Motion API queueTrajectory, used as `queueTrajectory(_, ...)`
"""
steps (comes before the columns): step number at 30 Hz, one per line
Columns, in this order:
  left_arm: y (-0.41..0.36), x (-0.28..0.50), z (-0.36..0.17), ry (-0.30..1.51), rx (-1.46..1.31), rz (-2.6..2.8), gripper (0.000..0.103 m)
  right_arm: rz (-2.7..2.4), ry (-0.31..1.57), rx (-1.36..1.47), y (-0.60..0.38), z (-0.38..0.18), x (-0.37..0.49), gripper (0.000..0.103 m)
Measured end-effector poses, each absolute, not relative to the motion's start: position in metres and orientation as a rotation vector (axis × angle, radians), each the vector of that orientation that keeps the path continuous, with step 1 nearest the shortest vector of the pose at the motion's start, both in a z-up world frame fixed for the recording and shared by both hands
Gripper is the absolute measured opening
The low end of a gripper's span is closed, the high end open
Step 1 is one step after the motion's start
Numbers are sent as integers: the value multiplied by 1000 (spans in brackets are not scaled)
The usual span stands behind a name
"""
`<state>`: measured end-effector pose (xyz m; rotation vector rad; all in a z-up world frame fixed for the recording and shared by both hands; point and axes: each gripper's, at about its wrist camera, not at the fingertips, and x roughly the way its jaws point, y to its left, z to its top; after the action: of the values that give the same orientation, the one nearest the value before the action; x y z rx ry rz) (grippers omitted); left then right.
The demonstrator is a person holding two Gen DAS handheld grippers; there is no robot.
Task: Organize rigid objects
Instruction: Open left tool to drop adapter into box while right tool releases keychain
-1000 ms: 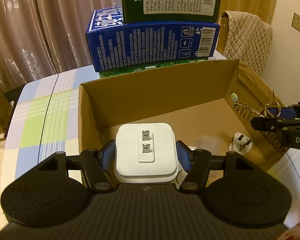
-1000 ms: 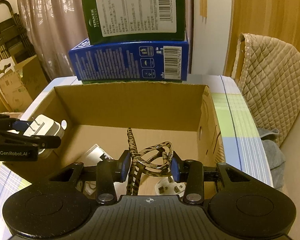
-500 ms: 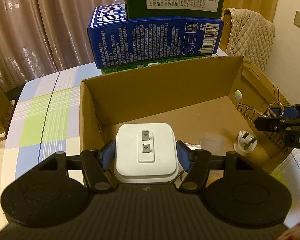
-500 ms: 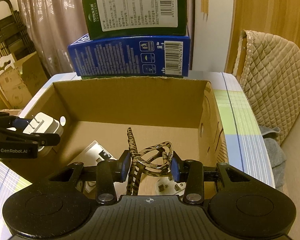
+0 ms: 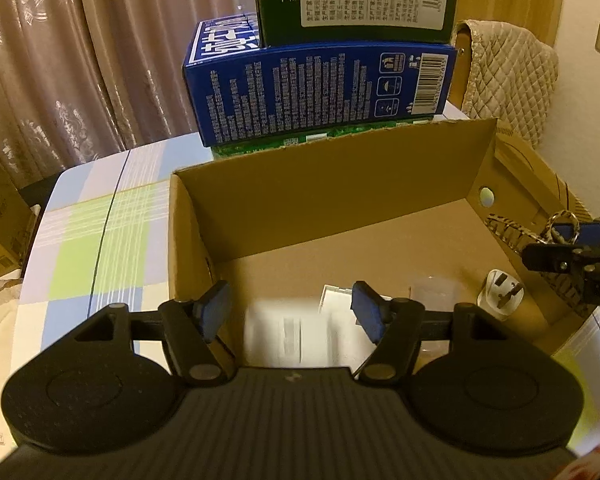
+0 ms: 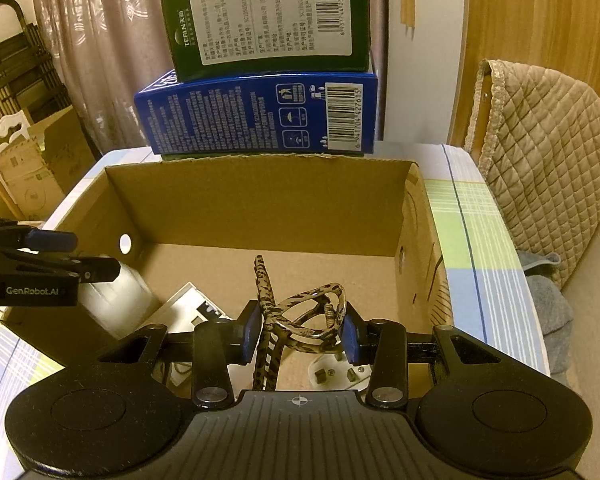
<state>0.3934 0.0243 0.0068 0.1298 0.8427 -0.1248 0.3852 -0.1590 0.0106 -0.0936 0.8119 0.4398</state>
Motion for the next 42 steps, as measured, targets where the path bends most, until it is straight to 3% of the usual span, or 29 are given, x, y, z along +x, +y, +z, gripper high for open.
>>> queueTrajectory(42, 21, 385, 17, 824, 125, -152, 62, 432, 797, -49, -160, 19, 388, 38)
